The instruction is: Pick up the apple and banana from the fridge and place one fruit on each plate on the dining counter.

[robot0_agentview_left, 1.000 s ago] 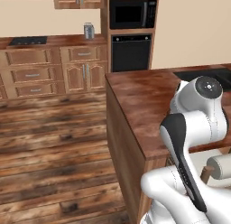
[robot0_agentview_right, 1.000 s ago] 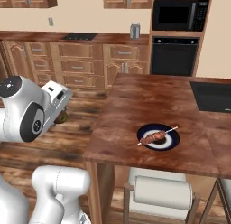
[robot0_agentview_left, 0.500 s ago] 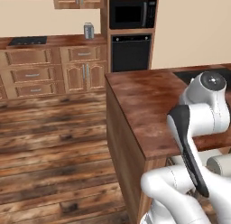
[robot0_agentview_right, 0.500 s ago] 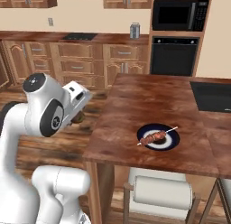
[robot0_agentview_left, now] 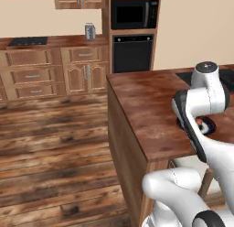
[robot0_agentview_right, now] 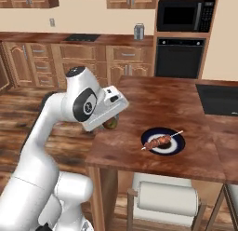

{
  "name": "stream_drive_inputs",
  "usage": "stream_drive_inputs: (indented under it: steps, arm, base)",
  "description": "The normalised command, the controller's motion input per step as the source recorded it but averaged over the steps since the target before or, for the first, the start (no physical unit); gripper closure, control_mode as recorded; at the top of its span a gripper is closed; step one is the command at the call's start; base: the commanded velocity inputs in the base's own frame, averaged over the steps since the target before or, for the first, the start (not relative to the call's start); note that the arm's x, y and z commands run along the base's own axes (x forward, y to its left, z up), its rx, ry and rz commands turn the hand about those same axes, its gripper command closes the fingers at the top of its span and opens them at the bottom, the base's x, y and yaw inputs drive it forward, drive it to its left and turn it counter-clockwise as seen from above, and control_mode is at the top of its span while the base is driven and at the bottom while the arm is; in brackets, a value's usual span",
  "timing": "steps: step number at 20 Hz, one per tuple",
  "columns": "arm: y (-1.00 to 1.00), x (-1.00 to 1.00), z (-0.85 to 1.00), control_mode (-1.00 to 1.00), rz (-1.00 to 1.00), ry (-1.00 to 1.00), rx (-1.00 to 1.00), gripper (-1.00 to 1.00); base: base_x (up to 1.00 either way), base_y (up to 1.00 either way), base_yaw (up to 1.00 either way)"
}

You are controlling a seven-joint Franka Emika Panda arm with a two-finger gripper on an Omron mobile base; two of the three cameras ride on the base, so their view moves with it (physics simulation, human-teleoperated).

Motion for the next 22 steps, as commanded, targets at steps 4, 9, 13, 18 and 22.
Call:
stream_drive_inputs:
  steps: [4, 9, 13, 18, 22]
  arm:
    - [-0.46, 0.67, -0.18, -1.0, -0.2, 0.37, 0.0, 1.0]
    - [-0.63, 0.66, -0.21, -1.0, -0.07, 0.31, 0.03, 1.0]
    - [-0.96, 0.47, -0.27, -1.0, 0.0, 0.14, 0.16, 1.0]
    - [-0.98, 0.23, -0.3, -1.0, 0.0, 0.0, 0.27, 1.0]
    - [-0.78, 0.1, -0.18, -1.0, 0.0, -0.06, 0.34, 1.0]
  base:
    - [0.0, 0.0, 0.0]
    - [0.0, 0.0, 0.0]
    - [0.0, 0.0, 0.0]
    - [0.0, 0.0, 0.0]
    - [0.0, 0.0, 0.0]
